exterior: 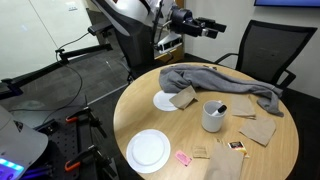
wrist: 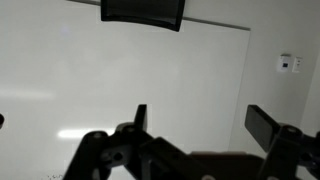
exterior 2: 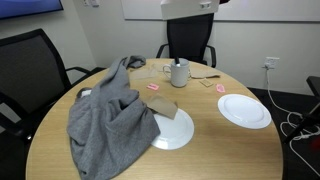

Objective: Put the marker in the mug

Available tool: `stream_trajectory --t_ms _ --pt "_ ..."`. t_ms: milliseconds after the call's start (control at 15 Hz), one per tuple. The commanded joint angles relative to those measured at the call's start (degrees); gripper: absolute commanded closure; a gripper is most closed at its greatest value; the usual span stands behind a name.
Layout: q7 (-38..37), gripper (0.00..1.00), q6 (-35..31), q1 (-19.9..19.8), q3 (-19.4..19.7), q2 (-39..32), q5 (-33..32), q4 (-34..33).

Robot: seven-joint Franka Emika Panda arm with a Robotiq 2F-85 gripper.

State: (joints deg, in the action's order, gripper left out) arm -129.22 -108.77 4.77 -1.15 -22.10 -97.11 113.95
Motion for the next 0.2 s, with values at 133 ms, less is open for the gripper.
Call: stream_trajectory --t_ms 133 --pt "0.1 0.00 0.4 -0.9 -1.1 -0.4 -0.1 -0.1"
